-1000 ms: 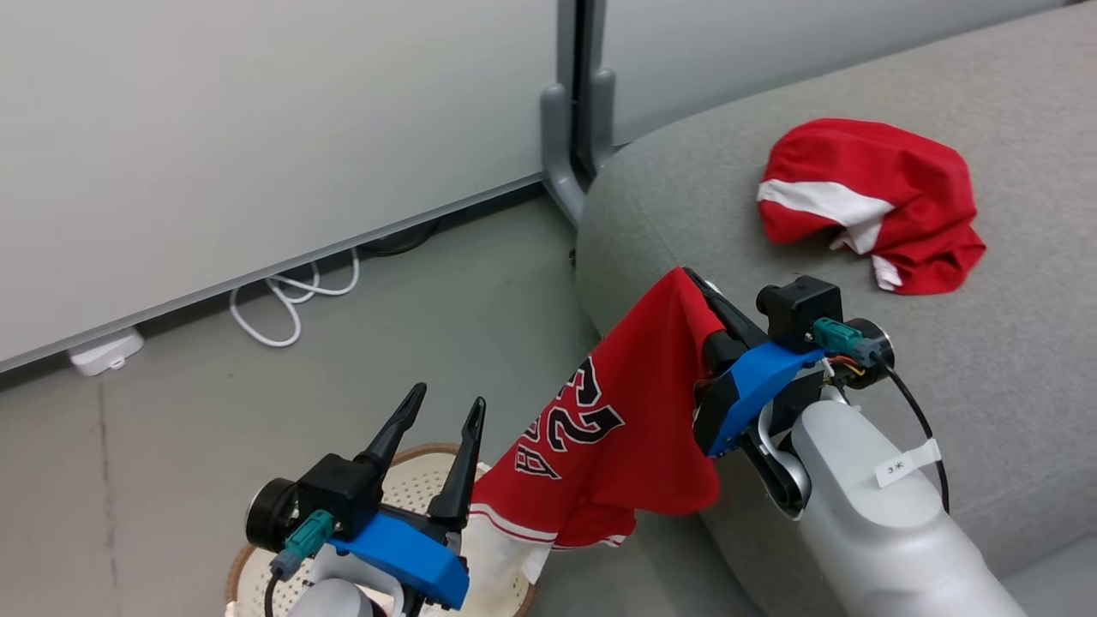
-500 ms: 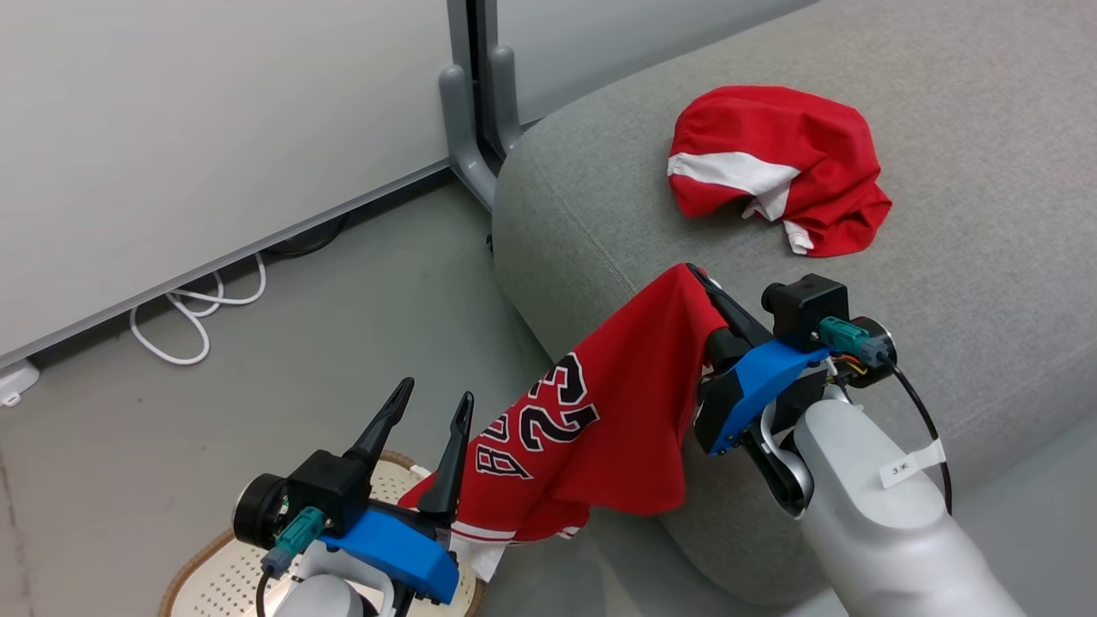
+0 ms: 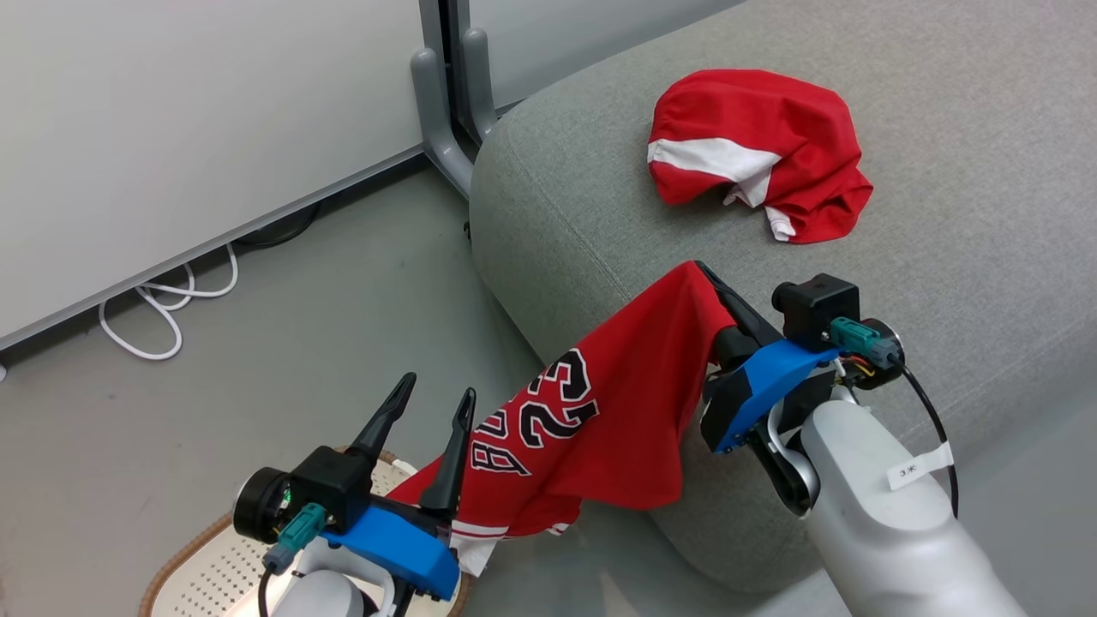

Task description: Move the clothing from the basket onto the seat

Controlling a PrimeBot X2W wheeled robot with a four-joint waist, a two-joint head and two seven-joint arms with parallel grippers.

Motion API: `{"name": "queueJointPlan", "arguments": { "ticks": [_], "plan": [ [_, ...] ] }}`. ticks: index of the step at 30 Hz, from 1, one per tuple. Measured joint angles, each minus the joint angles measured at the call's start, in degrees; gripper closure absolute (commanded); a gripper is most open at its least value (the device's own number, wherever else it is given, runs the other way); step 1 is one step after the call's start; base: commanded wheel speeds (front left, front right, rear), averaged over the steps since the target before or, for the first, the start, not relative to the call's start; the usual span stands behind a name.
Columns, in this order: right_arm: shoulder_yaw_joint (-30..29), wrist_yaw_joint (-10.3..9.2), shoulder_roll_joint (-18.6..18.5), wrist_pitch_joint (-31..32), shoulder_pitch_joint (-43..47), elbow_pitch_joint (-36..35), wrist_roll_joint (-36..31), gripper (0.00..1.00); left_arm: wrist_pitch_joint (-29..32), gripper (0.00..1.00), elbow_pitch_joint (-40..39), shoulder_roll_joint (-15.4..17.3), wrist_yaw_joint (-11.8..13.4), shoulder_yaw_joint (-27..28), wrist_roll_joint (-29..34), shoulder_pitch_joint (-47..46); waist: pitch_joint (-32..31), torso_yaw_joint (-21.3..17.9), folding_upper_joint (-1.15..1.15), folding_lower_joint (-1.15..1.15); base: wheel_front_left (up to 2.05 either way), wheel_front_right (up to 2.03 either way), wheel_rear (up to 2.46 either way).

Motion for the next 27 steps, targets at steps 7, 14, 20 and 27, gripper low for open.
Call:
{"name": "queueJointPlan", "arguments": {
  "ticks": [7, 14, 20, 27],
  "plan": [
    [-0.49, 0.0, 0.0, 0.01, 0.23, -0.87, 1.14, 1.0, 0.0, 0.0, -0.41, 0.21, 0.0, -0.24, 0.14, -0.39, 0.94, 0.31, 0.0, 0.0, 0.0, 0.0, 0.0],
    [-3.96, 0.0, -0.71, 0.08, -6.05, -2.63, 2.49, 1.0, 0.0, 0.0, -2.3, 1.31, 0.0, 0.51, 1.42, -2.46, 4.33, 0.62, 0.0, 0.0, 0.0, 0.0, 0.0],
    [-8.44, 0.01, -6.38, 3.11, -16.4, -6.34, 2.49, 1.0, 0.0, 0.0, -5.09, 2.81, 0.0, 1.83, 3.07, -4.92, 9.32, 0.5, 0.0, 0.0, 0.0, 0.0, 0.0],
    [-19.44, 0.0, -12.03, 9.54, -27.63, -13.15, 1.44, 1.0, 0.0, 0.0, -9.54, 5.99, 0.0, 4.38, 5.14, -7.62, 17.19, 0.13, 0.0, 0.01, 0.0, 0.0, 0.0]
  ]
}}
